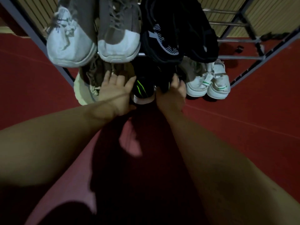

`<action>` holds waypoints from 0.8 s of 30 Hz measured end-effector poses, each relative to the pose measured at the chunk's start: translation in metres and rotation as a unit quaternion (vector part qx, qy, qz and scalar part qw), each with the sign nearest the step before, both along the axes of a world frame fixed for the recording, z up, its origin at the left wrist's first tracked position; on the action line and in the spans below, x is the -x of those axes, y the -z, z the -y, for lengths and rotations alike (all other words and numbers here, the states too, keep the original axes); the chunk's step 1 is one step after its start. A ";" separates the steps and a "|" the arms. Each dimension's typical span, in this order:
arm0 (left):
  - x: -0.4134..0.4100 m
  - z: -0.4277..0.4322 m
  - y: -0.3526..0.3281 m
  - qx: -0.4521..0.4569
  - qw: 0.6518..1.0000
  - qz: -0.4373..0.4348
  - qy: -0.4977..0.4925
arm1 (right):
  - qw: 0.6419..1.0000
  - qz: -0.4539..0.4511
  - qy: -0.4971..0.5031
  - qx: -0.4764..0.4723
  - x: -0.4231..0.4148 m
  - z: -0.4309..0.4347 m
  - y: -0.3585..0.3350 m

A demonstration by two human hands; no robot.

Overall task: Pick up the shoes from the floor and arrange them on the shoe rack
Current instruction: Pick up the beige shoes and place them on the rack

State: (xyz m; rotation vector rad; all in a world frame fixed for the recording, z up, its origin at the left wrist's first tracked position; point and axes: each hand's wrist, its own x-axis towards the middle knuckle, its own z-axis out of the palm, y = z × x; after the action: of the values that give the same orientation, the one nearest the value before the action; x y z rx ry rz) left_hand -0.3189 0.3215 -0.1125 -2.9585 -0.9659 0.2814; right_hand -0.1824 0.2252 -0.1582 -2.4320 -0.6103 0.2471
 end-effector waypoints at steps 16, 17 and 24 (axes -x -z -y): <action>-0.049 -0.009 0.037 -0.075 0.982 -0.025 0.174 | 0.633 -0.625 0.186 -0.417 -0.033 0.005 0.018; -0.049 -0.012 0.040 -0.093 0.973 0.000 0.213 | 0.628 -0.623 0.187 -0.427 -0.032 0.005 0.020; -0.055 -0.023 0.037 -0.125 0.916 0.030 0.379 | 0.665 -0.561 0.156 -0.467 -0.038 0.024 0.024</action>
State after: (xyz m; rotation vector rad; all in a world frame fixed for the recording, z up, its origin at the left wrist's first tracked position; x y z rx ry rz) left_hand -0.2640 0.3449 -0.1493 -2.8331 0.1840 0.0350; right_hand -0.1441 0.2011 -0.1820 -0.9765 0.2551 0.9141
